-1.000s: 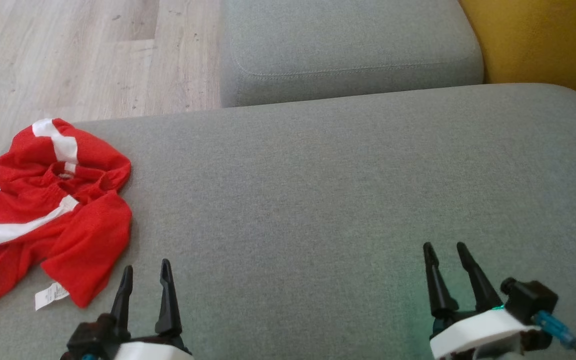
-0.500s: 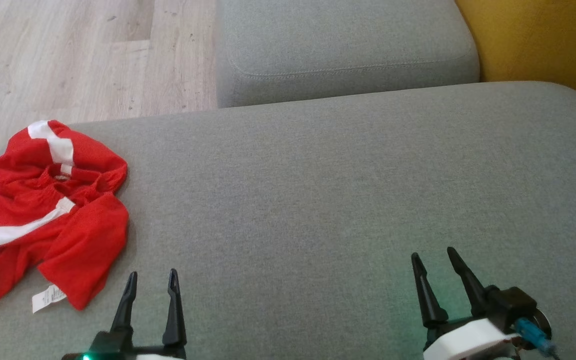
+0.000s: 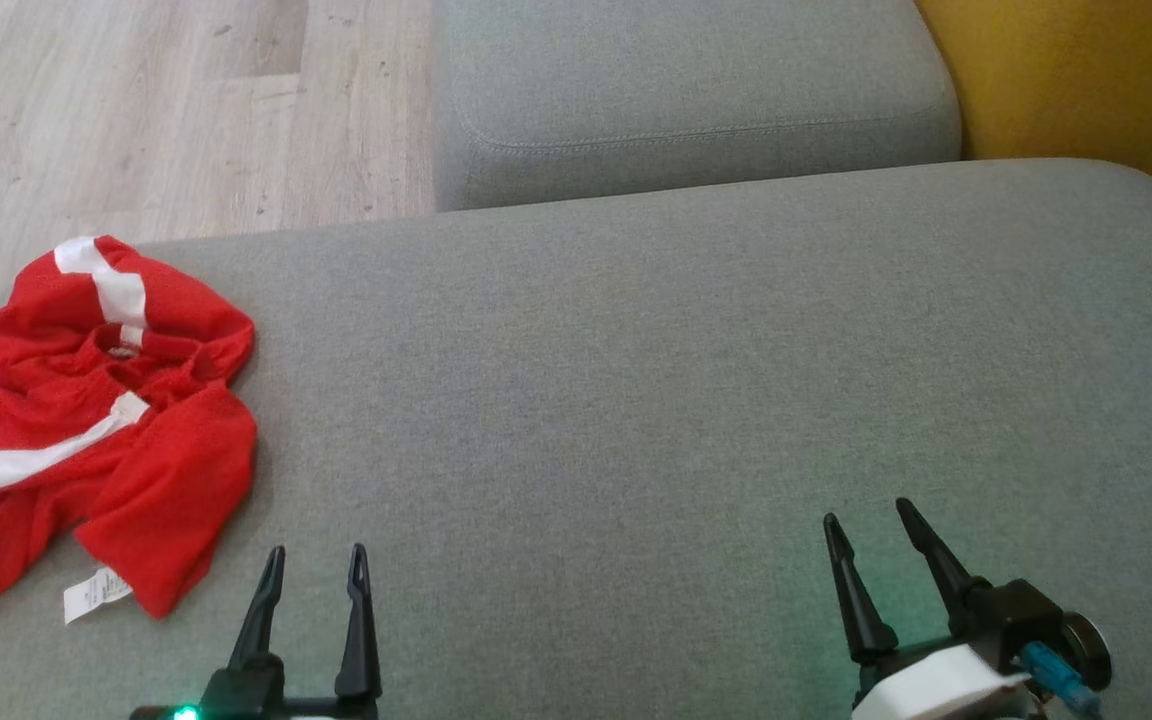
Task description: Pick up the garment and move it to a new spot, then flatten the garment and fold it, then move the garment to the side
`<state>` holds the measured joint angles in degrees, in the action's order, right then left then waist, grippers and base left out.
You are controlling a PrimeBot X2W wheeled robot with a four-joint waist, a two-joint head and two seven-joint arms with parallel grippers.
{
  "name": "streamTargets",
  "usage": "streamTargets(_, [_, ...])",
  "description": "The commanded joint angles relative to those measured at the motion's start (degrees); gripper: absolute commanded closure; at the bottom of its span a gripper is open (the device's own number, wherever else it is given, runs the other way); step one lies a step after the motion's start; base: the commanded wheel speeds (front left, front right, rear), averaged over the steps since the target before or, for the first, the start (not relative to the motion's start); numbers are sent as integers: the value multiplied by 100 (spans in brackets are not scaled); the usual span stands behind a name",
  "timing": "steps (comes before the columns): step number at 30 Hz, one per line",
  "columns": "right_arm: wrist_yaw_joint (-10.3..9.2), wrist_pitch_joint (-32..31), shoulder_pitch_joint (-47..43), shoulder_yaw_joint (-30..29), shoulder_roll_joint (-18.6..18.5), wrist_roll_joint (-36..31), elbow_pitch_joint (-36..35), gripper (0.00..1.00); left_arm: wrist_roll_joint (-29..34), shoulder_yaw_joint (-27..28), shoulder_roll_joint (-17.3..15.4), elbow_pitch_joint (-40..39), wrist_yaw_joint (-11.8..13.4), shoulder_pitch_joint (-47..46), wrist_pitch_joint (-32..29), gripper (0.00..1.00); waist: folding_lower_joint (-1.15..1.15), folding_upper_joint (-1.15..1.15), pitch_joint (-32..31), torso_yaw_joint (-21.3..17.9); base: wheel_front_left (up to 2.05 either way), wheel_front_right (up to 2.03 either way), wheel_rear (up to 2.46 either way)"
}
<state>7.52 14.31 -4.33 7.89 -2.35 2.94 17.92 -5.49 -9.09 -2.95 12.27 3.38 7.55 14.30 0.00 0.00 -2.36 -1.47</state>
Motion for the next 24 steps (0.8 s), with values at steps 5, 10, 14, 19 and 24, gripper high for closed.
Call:
streamTargets(5, [-3, 69, 147, 76, -53, -18, -136, 0, 9, 160, 7, -106, 28, -140, 70, 0, 0, 0, 8, 9, 0, 0, 0])
streamTargets(10, [-3, 69, 47, -34, -53, 20, -125, 0, 44, 134, 7, -16, 4, -220, 70, 0, 0, 0, -53, 266, 0, 0, 0])
streamTargets(14, [-3, 69, -45, -28, -53, 36, -95, 0, 92, 165, 7, 41, -22, -242, 70, 0, 0, 0, -153, 709, 0, 0, 0])
streamTargets(19, [-3, 69, 1, 28, -53, 86, -140, 0, 176, 237, 7, 53, -89, -250, 70, 0, 0, 0, -168, 1422, 0, 0, 0])
streamTargets(24, [-3, 69, 59, 61, -53, 105, -182, 0, 196, 403, 7, -2, -81, -183, 70, 0, 0, 0, -129, 2203, 0, 0, 0])
